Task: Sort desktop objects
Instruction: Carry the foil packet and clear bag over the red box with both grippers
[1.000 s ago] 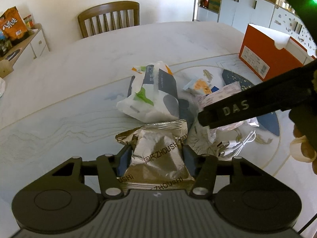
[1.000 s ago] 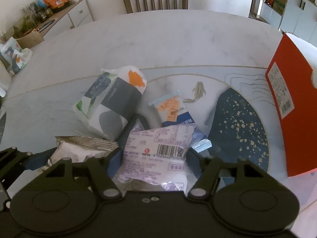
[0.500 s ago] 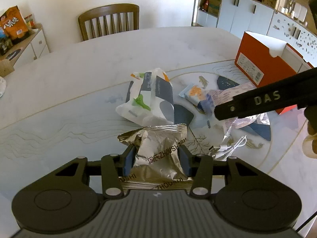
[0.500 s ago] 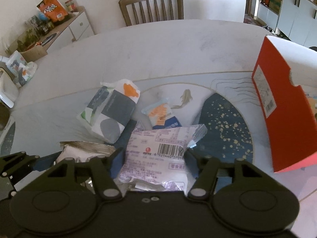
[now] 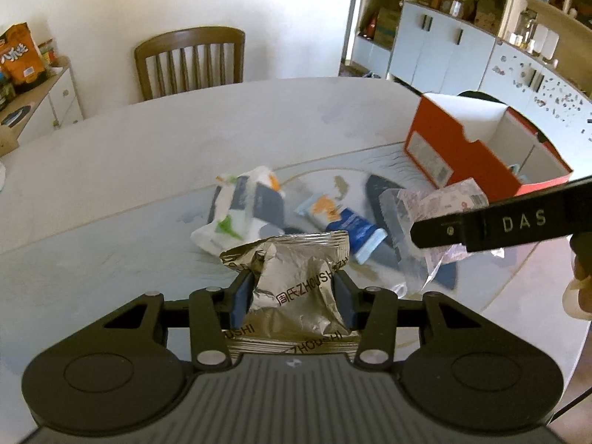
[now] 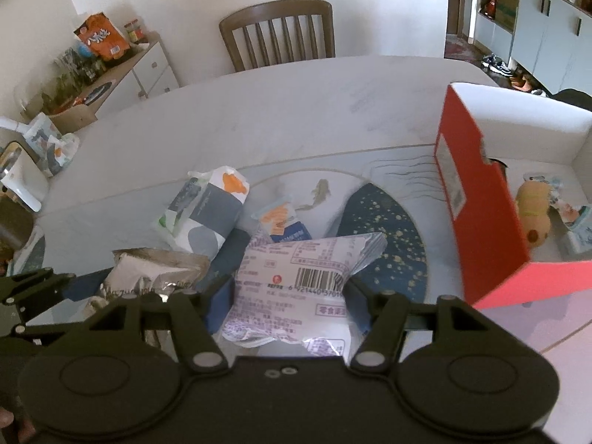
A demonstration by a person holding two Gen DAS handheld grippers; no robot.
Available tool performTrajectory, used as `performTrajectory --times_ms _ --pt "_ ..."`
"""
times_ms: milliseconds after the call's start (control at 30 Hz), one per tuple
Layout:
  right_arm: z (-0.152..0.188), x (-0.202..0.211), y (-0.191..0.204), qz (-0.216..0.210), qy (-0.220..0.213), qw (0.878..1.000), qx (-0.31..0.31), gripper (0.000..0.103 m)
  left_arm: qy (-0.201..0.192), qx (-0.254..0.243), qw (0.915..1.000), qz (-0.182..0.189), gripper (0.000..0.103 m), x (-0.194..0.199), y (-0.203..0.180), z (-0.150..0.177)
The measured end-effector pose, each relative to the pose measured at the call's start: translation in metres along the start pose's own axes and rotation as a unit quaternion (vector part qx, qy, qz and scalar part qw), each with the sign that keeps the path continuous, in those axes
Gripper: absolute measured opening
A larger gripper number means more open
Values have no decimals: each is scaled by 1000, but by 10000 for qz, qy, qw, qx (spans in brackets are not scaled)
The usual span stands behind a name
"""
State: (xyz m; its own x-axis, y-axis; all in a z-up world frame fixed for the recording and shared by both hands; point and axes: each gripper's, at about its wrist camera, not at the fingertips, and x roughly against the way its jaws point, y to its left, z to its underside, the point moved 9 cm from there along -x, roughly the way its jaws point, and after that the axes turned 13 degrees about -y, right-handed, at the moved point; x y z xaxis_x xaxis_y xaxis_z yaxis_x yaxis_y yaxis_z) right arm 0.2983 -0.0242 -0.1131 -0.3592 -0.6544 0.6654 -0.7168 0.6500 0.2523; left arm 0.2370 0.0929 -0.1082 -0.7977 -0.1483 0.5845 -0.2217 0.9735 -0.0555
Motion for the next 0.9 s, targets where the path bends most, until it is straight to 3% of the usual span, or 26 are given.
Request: performTrajectory --times_ms 233,900 --pt "-1 27 -14 -47 -146 9999 -59 63 -7 142 9996 261 46 11 -21 -13" --pt "-19 93 -88 -20 -435 9988 -211 63 -362 -102 9952 899 46 21 -113 -64"
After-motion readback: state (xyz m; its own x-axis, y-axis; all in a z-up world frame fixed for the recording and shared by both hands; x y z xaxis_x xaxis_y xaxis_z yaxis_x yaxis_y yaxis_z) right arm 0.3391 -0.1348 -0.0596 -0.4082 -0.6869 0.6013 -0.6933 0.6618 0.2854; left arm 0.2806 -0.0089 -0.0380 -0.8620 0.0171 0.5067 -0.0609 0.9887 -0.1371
